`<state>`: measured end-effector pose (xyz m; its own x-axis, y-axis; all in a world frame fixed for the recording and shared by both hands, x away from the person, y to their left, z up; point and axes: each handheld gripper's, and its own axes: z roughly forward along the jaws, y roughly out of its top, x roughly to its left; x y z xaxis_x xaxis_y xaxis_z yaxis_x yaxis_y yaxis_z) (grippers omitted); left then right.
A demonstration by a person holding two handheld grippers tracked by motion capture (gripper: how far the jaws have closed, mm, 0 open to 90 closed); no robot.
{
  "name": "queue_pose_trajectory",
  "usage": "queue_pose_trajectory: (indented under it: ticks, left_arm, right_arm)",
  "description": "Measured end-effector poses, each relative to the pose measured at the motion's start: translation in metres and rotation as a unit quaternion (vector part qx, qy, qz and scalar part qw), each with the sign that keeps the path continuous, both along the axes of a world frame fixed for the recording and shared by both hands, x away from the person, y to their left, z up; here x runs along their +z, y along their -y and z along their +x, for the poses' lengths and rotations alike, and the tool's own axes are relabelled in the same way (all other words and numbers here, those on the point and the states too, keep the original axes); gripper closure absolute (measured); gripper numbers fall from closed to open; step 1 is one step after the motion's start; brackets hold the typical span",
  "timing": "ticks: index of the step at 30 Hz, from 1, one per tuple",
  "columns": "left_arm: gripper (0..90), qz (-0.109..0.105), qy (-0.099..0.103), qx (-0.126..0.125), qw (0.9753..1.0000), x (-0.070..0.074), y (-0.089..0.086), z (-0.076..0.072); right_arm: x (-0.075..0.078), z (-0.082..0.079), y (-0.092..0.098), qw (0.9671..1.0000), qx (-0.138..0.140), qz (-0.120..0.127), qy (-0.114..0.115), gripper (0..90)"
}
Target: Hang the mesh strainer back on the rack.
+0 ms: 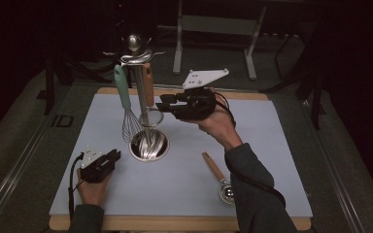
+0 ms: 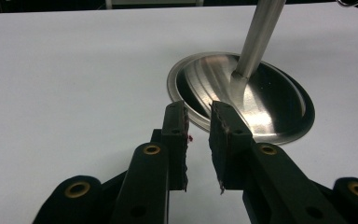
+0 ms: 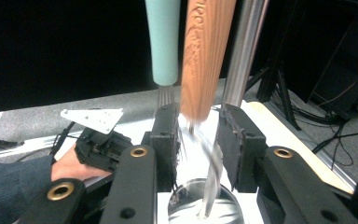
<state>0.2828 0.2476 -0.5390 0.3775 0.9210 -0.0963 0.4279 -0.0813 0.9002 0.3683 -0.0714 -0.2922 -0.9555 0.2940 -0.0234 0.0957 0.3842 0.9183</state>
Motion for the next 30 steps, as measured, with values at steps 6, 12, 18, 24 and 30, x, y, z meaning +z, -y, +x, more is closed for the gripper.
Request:
queue_pose_trajectory:
  ticks: [6,12,18,24,30]
  left_arm:
    - [76.9,0.001,0.000,-0.001,1.0000,0.000,0.000,0.000]
    - [76.9,-0.001,0.000,0.001,1.0000,0.000,0.000,0.000]
    - [76.9,0.000,0.000,0.000,1.0000,0.000,0.000,0.000]
    - [76.9,0.001,0.000,0.000,1.0000,0.000,0.000,0.000]
    - [77.0,0.000,0.000,0.000,1.0000,0.000,-0.001,0.000]
  right_arm:
    - [-0.001,-0.002,0.003,0.9999,0.006,-0.008,0.004,67.6]
    - [-0.010,-0.001,0.014,0.9994,-0.008,-0.035,-0.003,67.1]
    - [-0.027,0.002,0.028,0.9974,-0.026,-0.066,-0.011,67.1]
    - [-0.042,0.006,0.042,0.9958,-0.044,-0.076,-0.028,67.1]
    - [-0.055,0.011,0.055,0.9931,-0.060,-0.095,-0.035,66.8]
